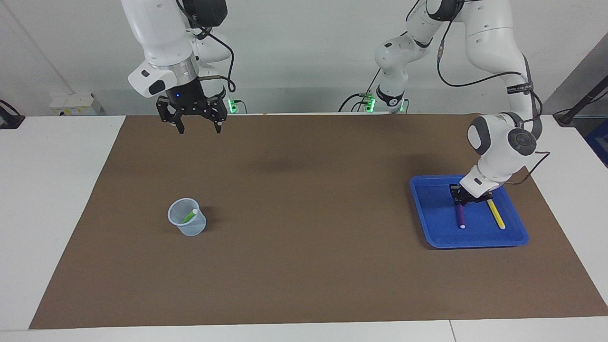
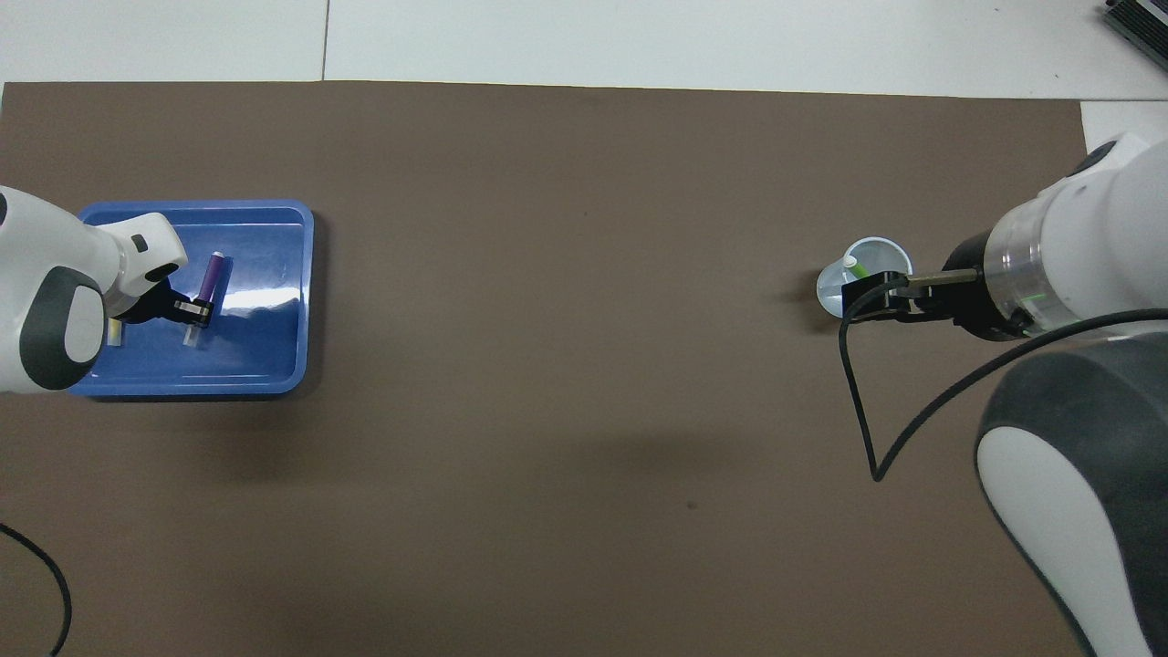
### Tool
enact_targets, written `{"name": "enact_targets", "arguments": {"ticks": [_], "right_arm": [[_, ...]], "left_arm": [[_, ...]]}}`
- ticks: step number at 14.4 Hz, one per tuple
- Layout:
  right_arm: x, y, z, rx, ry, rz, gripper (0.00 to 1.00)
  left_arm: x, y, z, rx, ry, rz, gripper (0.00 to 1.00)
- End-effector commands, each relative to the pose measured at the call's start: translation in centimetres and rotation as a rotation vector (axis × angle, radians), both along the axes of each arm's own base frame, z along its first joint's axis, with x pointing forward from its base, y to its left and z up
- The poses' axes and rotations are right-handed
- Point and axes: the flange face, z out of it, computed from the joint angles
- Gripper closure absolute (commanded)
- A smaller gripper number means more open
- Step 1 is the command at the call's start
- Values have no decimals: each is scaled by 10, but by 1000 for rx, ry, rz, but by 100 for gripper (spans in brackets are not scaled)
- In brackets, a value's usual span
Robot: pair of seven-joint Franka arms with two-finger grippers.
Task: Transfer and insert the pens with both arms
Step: 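Lift the purple pen with the left gripper toward the right gripper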
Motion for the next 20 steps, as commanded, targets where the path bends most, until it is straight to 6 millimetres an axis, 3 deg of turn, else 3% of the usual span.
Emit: {"name": "enact_targets", "arguments": {"ticks": [1, 4, 6, 10, 13, 15, 20], "right_arm": [[1, 0, 3, 18, 2, -19, 0], [17, -3, 4, 163, -74, -54, 0], [23, -1, -4, 290, -108, -37, 0], [32, 4, -19, 477, -107, -32, 0], [42, 16, -38, 610, -50, -79, 0], [51, 20, -56, 681, -19, -118, 0], [73, 32, -107, 850, 43, -169, 0]], "left_arm": [[2, -21, 44, 11, 50, 43, 100], [-9, -47, 83, -17, 70, 107, 100], [-19, -82, 104, -40, 84, 161, 100], [-43, -196, 120, -60, 109, 295, 100], [-72, -269, 130, -75, 129, 370, 100], [-89, -315, 134, -80, 129, 432, 100], [-124, -409, 153, -215, 87, 562, 100]]}}
